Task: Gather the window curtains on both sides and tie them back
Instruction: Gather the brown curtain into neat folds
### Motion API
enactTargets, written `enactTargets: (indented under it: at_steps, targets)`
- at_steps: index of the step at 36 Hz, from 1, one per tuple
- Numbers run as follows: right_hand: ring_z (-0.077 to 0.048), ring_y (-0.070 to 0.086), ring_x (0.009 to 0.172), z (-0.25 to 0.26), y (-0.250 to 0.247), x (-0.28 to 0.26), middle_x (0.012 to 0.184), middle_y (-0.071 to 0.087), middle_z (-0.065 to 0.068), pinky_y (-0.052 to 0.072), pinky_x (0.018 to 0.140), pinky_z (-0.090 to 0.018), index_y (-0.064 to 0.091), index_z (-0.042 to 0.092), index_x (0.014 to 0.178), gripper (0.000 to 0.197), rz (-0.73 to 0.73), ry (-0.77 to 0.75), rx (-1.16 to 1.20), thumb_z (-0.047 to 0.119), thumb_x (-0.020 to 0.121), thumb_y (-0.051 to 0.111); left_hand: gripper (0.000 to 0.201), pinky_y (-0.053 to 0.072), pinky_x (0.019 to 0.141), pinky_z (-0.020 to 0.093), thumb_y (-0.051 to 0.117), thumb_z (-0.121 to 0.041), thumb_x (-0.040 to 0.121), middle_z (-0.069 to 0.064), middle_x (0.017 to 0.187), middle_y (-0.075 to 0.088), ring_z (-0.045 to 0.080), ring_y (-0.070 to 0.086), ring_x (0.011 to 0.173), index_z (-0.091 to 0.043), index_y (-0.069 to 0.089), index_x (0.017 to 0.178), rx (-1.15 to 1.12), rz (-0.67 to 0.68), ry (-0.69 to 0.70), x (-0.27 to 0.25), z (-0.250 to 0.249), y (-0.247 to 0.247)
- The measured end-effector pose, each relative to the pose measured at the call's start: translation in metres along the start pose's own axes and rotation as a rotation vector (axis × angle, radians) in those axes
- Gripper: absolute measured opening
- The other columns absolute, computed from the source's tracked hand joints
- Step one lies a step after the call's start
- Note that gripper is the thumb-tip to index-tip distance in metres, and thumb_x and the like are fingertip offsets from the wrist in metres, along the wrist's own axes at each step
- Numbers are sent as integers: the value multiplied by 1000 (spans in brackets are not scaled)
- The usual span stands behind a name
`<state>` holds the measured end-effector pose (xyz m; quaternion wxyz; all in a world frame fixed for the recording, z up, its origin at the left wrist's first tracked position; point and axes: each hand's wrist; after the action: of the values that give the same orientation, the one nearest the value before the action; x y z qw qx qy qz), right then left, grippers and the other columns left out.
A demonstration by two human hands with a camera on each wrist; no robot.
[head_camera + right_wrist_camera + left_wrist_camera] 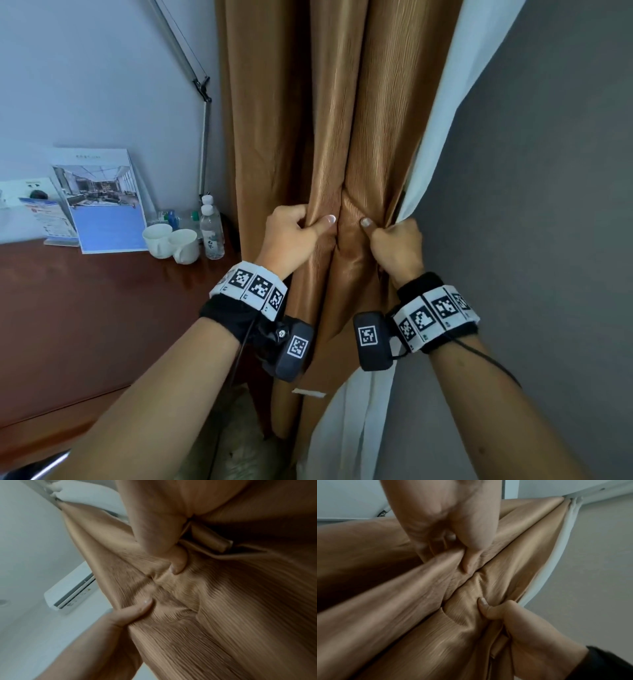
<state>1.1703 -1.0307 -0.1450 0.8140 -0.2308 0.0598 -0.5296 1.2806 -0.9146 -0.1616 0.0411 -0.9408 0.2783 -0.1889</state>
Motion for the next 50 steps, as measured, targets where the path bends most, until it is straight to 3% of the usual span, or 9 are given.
enactTargets:
  at_steps: [3, 10, 17, 24, 29, 39, 44, 47, 50]
  targets:
    - [-20, 62, 65, 3, -4, -2, 58, 57, -4, 51, 72, -29, 55, 4, 58, 38, 55, 6, 22, 27, 83, 72, 11, 57, 74, 39, 69, -23, 87, 1, 73, 71, 23, 69, 73, -25, 69, 76, 12, -53, 8, 2, 6, -1]
    - [-7, 60, 77, 6, -11, -18, 103, 68, -6, 48, 80, -24, 60, -4, 115, 44, 270, -54, 148, 23, 83, 74, 21, 49, 65, 28, 64, -15, 88, 1, 64, 63, 14, 60, 63, -5, 64, 70, 75, -138, -5, 8, 4, -4]
    - [-16, 67, 97, 8, -6, -24, 106, 70, -4, 53, 93, -37, 64, 8, 109, 30, 307, -93, 166, 21, 84, 71, 14, 56, 83, 41, 61, -7, 88, 20, 91, 71, 30, 68, 89, 6, 68, 89, -41, 67, -35, 0, -5, 4]
    - [-32, 66, 80, -1, 0, -3, 71, 62, -11, 55, 81, -38, 56, 2, 68, 36, 8, -31, -39, 32, 86, 66, 25, 52, 67, 34, 61, -22, 91, 18, 79, 70, 29, 66, 73, 2, 66, 84, 138, -48, 54, -12, 2, 11]
    - [-34, 64, 89, -1, 11, -1, 85, 68, -19, 50, 78, -29, 60, -4, 86, 31, -24, -86, -156, 27, 86, 59, 42, 30, 53, 29, 57, -11, 91, -2, 48, 39, 16, 37, 48, -11, 35, 56, 231, 58, 119, -24, -6, 19]
    - [-12, 53, 118, 8, 13, -11, 126, 58, 5, 40, 107, -32, 51, 15, 134, 62, 327, -71, 201, 57, 89, 52, 41, 51, 84, 39, 45, 17, 74, 35, 107, 62, 28, 65, 96, -2, 60, 107, -132, 402, -53, -31, 5, 19]
    - [-14, 55, 70, -1, 26, 5, 67, 53, 5, 42, 68, -27, 45, 16, 71, 51, 225, -120, 51, 62, 71, 68, 49, 47, 77, 23, 41, 18, 73, 1, 75, 68, 5, 63, 72, 3, 63, 114, -71, 451, -57, -22, 7, 21]
    - [-22, 57, 66, 0, 21, 13, 55, 49, 2, 40, 66, -27, 43, 14, 56, 43, 51, -102, -26, 35, 86, 65, 56, 30, 113, 25, 40, 21, 79, 6, 137, 56, 10, 45, 132, -3, 61, 126, -21, 476, -38, -12, 9, 17]
    - [-23, 56, 59, 0, 17, 19, 49, 48, 0, 41, 64, -27, 40, 13, 47, 50, 37, -88, -36, 30, 86, 67, 44, 40, 110, 32, 50, 11, 84, 1, 127, 64, 12, 54, 125, -20, 72, 108, 31, 333, -57, 6, 16, 6]
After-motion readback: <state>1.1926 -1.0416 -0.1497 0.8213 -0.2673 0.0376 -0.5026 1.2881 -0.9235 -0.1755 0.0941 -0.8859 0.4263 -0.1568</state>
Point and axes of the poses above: each hand's wrist, its own x-axis towards the middle knuckle, its own y-axis out of the palm, z = x × y
